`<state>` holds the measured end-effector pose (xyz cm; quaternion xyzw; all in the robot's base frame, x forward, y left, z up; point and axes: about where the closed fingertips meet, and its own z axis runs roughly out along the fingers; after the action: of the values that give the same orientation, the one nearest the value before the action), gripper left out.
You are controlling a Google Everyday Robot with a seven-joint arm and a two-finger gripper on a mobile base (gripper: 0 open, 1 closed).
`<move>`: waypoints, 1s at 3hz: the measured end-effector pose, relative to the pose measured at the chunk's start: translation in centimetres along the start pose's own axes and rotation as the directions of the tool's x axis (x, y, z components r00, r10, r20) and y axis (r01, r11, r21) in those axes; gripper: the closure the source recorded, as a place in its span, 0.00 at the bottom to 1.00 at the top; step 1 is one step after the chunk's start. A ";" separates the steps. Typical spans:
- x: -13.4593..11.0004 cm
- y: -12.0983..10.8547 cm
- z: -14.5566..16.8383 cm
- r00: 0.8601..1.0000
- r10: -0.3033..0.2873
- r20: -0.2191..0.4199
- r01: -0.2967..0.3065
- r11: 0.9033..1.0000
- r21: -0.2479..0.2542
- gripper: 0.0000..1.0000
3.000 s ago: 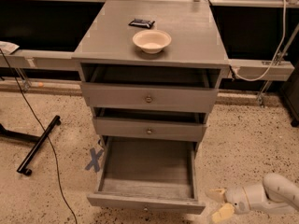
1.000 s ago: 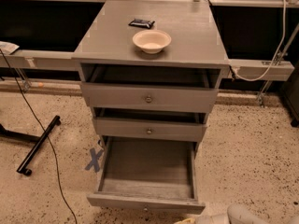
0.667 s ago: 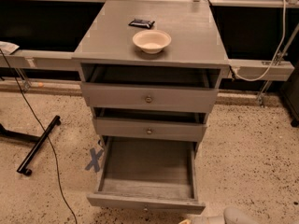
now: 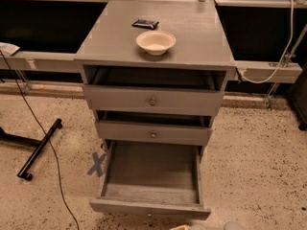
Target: Close bottom drawer
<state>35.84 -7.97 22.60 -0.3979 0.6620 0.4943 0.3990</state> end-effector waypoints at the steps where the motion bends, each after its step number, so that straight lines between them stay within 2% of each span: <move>1: 0.0 0.0 0.0 1.000 0.000 0.000 0.000 1.000 0.000 1.00; 2: -0.2 -1.3 -0.2 0.998 -0.069 -0.008 0.069 0.996 0.050 1.00; 3: -1.2 -3.8 -0.8 0.974 -0.224 -0.035 0.227 0.962 0.153 1.00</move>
Offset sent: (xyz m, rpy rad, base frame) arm 0.0556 -0.0237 -0.0024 -0.1508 -0.3169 -0.1380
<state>39.63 -9.30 22.56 -0.4423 0.6524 0.3889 0.4769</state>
